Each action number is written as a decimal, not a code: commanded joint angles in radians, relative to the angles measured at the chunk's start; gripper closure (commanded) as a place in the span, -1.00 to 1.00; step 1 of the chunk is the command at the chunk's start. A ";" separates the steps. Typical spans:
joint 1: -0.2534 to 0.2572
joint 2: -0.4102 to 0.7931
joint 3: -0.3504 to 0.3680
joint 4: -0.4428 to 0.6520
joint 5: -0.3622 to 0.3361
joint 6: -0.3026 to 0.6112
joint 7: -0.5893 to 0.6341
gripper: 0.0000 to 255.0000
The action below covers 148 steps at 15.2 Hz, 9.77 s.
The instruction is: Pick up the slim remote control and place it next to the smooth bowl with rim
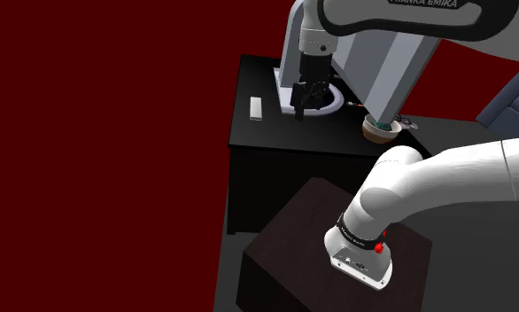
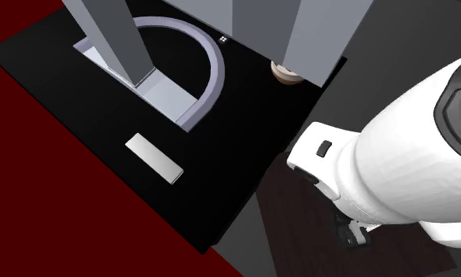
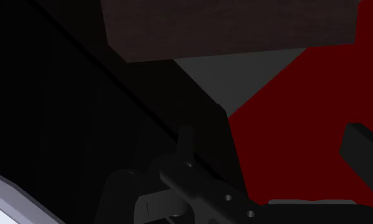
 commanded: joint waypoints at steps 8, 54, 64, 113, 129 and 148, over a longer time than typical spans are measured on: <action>-0.047 0.236 -0.025 0.052 -0.014 0.208 0.056 -1.00; -0.243 1.367 -0.160 0.904 0.098 0.590 0.209 -1.00; -0.243 1.368 -0.160 0.904 0.098 0.590 0.209 1.00; -0.362 0.638 -0.296 0.317 -0.048 0.467 -0.003 1.00; -0.560 0.388 -0.376 0.040 -0.157 0.511 -0.207 1.00; -0.731 0.248 -0.149 -0.200 -0.147 0.957 -0.214 -1.00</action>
